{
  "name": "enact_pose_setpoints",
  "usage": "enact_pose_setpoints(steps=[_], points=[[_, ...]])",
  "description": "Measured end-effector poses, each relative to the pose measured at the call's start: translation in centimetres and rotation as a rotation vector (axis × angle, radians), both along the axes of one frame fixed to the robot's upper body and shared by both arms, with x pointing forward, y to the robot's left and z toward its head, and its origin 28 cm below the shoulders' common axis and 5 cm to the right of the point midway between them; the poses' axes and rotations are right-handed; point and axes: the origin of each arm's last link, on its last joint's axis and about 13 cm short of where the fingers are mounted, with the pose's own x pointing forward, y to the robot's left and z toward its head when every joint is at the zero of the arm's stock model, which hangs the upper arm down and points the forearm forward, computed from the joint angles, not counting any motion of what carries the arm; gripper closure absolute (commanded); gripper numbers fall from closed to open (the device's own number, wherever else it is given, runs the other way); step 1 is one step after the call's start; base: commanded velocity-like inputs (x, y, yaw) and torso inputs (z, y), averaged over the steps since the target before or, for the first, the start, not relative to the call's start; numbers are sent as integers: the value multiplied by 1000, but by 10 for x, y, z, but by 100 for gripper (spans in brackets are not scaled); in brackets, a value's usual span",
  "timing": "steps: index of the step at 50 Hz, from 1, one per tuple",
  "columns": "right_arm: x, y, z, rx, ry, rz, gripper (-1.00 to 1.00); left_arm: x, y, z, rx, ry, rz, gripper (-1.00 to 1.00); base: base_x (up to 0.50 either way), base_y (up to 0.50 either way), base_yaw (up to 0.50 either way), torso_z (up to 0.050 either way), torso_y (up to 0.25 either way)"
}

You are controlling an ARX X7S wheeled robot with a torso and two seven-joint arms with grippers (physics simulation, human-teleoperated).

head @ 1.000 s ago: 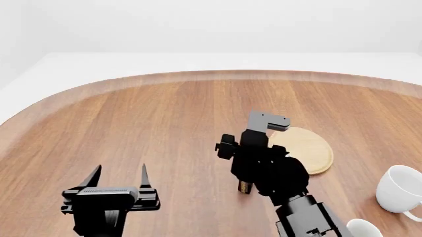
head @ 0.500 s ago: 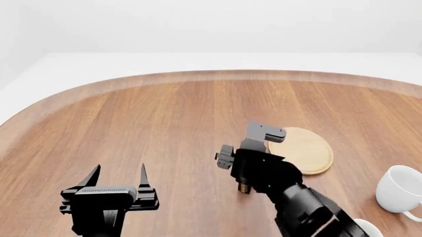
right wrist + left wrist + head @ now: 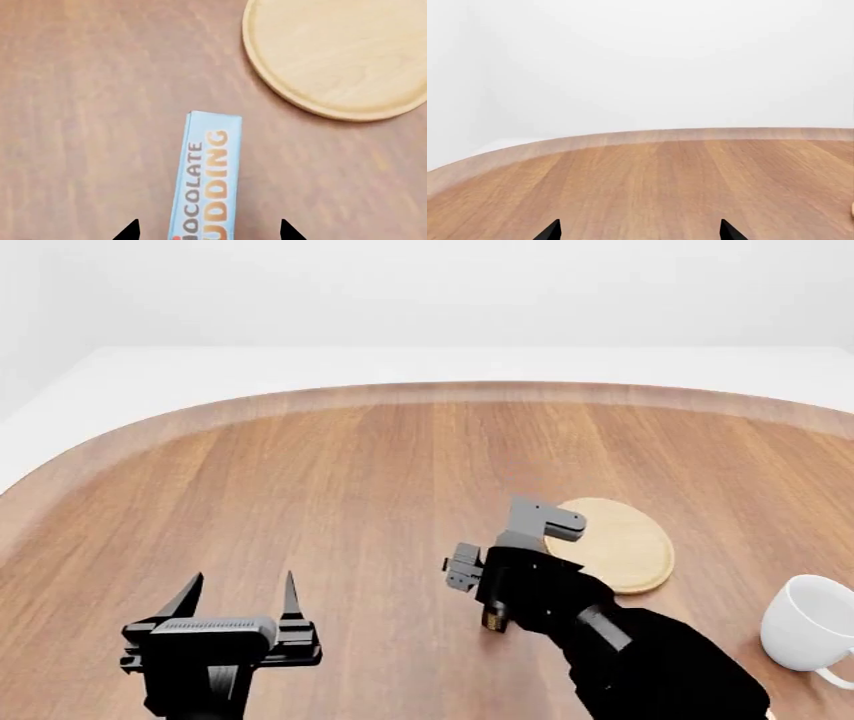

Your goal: Put the chocolate pudding to the left of the plate.

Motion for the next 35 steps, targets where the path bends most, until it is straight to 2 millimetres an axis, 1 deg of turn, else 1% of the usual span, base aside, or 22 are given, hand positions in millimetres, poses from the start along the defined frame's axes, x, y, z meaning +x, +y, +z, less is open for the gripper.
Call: enact_pose_setpoints(steps=[29, 35], points=[[-2, -4, -6, 18, 30, 9, -100, -2, 0, 1, 25, -10, 5, -100, 0, 0, 0, 0, 0], [-2, -3, -5, 19, 26, 12, -100, -3, 0, 2, 35, -19, 19, -100, 0, 0, 0, 0, -216]])
